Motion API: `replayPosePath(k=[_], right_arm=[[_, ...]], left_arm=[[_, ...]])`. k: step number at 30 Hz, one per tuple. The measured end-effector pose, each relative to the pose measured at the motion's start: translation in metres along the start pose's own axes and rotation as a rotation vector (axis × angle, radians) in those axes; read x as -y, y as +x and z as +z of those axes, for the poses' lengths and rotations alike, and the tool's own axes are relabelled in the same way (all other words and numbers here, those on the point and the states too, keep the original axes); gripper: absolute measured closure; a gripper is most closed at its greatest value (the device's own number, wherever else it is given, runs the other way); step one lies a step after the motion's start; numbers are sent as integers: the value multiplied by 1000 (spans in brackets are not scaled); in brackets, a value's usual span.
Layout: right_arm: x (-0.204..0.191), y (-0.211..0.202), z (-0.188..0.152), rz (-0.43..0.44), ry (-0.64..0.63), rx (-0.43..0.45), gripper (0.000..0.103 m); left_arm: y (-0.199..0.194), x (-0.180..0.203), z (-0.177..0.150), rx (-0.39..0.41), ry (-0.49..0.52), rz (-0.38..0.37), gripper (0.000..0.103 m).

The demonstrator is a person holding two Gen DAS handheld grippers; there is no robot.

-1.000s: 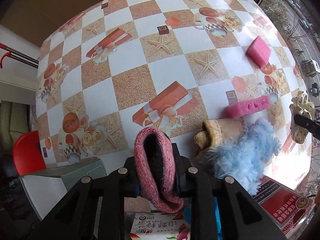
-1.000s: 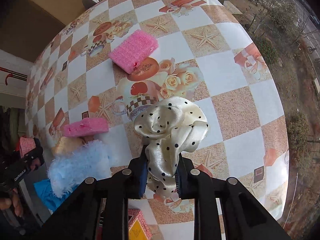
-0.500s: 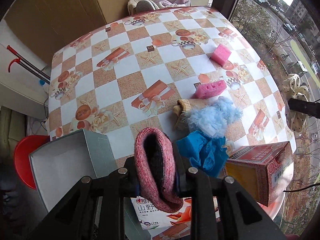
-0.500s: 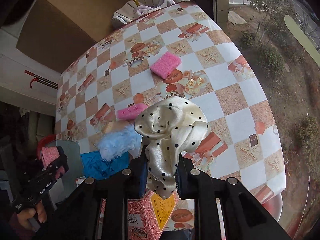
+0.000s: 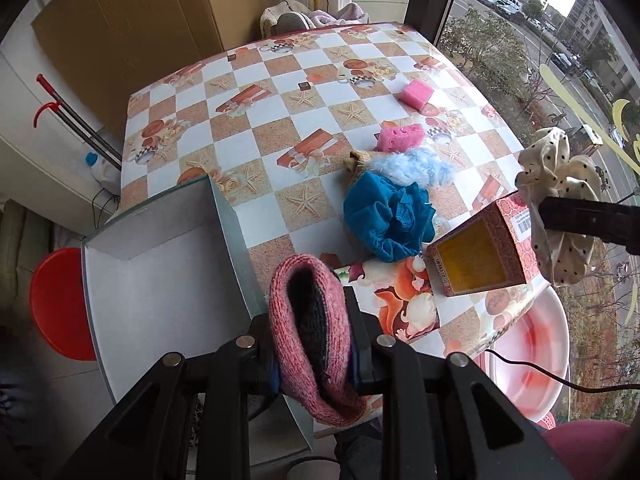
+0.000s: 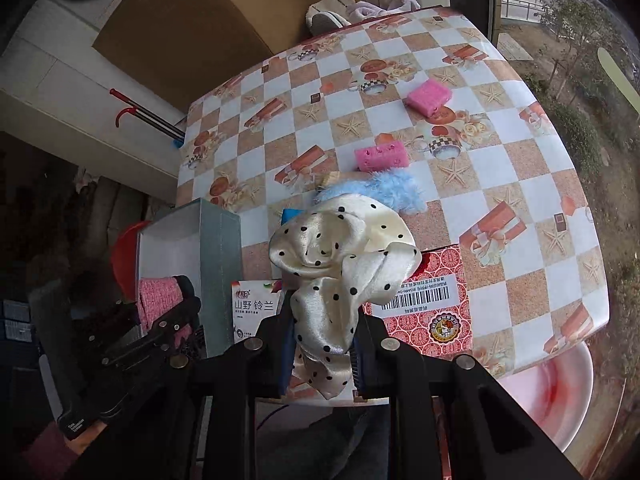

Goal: Organize soft objects
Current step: 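Carry the pink hat with the left tool while the right tool carries the scrunchie toward the white box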

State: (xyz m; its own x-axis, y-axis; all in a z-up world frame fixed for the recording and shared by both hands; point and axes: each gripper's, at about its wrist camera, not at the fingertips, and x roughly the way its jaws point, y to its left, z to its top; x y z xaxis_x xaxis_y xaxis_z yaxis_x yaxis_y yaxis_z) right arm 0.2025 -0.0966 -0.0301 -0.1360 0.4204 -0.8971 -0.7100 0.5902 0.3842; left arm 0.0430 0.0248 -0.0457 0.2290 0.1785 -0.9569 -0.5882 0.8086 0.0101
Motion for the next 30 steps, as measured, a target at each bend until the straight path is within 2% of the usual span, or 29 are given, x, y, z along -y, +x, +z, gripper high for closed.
replayPosePath(k=[8,20,24,30], right_arm=[[-54,15,-30,28,-90,-39,79],[-130,21,-37,76,-237,-45,79],[-144,33,-50,75,-282,-90,79],[-144,41,-58,79,-272,-124,79]], left_arm=[[-17,-28,-38,9,-54,28,76],[-37,-63,-74,52,-135,82,76],[-39,-69,-84,49,-159,79,76],[-43,-68,-88,65,-157,77,76]])
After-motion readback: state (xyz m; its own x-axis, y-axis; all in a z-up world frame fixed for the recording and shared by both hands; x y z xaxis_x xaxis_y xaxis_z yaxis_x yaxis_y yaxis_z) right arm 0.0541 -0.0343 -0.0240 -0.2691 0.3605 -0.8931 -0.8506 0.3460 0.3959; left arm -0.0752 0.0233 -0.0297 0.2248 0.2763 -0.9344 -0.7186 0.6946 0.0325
